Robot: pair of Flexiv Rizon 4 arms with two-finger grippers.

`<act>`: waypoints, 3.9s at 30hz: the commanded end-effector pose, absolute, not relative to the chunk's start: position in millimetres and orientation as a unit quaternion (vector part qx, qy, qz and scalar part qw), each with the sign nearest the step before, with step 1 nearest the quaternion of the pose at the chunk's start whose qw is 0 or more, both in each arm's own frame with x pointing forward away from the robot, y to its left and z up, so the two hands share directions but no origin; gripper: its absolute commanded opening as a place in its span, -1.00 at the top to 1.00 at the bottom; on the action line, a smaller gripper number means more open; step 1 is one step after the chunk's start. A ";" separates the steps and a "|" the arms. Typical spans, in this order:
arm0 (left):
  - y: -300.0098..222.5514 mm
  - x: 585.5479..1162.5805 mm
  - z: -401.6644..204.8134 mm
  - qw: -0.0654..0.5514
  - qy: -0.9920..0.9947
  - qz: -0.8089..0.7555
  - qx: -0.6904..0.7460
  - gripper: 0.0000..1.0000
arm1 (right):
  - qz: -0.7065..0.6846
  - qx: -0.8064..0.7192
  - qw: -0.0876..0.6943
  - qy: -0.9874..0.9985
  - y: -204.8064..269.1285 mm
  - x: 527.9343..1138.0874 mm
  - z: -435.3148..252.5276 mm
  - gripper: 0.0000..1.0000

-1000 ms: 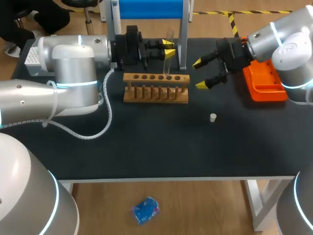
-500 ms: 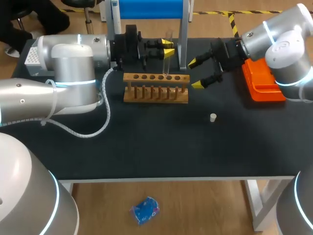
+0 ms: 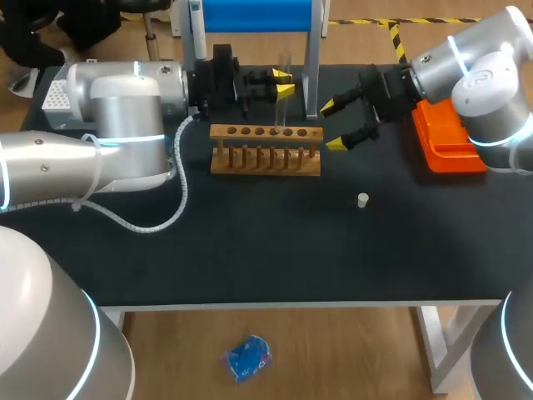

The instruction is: Invert the test tube, pick up the pipette, mount the tip to pipette, aspirate from beaker and dispense into the tube, eject the tip, return the pipette, and cap with the stopper.

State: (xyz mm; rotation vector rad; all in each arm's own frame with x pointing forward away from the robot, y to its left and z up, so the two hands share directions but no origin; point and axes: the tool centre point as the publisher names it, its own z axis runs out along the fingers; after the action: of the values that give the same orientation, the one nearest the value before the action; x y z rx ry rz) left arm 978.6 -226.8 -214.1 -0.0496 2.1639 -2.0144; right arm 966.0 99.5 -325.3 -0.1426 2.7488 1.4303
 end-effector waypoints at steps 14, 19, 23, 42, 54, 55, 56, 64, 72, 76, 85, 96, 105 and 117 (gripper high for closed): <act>-216.2 993.5 -232.9 0.093 0.727 -0.679 -0.031 1.00 | 0.461 -0.047 0.018 0.886 98.7 967.0 -325.3 -1.00; -215.5 995.7 -236.3 0.095 0.728 -0.679 -0.031 1.00 | 0.461 -0.047 0.018 0.886 98.7 967.0 -325.3 -1.00; -215.4 997.3 -238.0 0.096 0.728 -0.678 -0.031 1.00 | 0.461 -0.047 0.018 0.886 98.7 967.0 -325.3 -1.00; -215.7 1001.3 -246.5 0.097 0.726 -0.680 -0.033 1.00 | 0.461 -0.047 0.018 0.886 98.7 967.0 -325.3 -1.00; -216.0 1004.9 -256.3 0.092 0.727 -0.680 -0.033 1.00 | 0.461 -0.047 0.018 0.886 98.7 967.0 -325.3 -1.00; -215.9 1005.1 -257.0 0.091 0.727 -0.679 -0.034 1.00 | 0.461 -0.047 0.018 0.886 98.7 967.0 -325.3 -1.00; -215.7 1005.4 -257.8 0.091 0.728 -0.679 -0.034 1.00 | 0.461 -0.047 0.018 0.886 98.7 967.0 -325.3 -1.00; -214.0 1006.6 -267.0 0.085 0.734 -0.673 -0.035 1.00 | 0.461 -0.047 0.018 0.886 98.7 967.0 -325.3 -1.00; -211.3 1008.9 -275.2 0.081 0.747 -0.659 -0.034 1.00 | 0.461 -0.047 0.018 0.886 98.7 967.0 -325.3 -1.00; -209.7 1010.0 -277.9 0.078 0.752 -0.654 -0.034 1.00 | 0.461 -0.047 0.018 0.886 98.7 967.0 -325.3 -1.00; -208.4 1009.3 -283.9 0.068 0.770 -0.633 -0.027 1.00 | 0.461 -0.047 0.018 0.886 98.7 967.0 -325.3 -1.00; -209.7 1009.0 -290.5 0.062 0.777 -0.626 -0.025 1.00 | 0.461 -0.047 0.018 0.886 98.7 967.0 -325.3 -1.00; -213.4 1007.5 -297.3 0.056 0.780 -0.622 -0.023 1.00 | 0.461 -0.047 0.018 0.886 98.7 967.0 -325.3 -1.00; -213.5 1009.3 -306.6 0.065 0.777 -0.626 -0.021 1.00 | 0.461 -0.047 0.018 0.886 98.7 967.0 -325.3 -1.00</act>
State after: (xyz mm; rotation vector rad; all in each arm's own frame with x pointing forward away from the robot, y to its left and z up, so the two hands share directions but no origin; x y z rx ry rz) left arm 1006.4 -212.8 -302.9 -0.0704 2.3571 -1.8801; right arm 966.0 99.5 -325.3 -0.1427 2.7489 1.4305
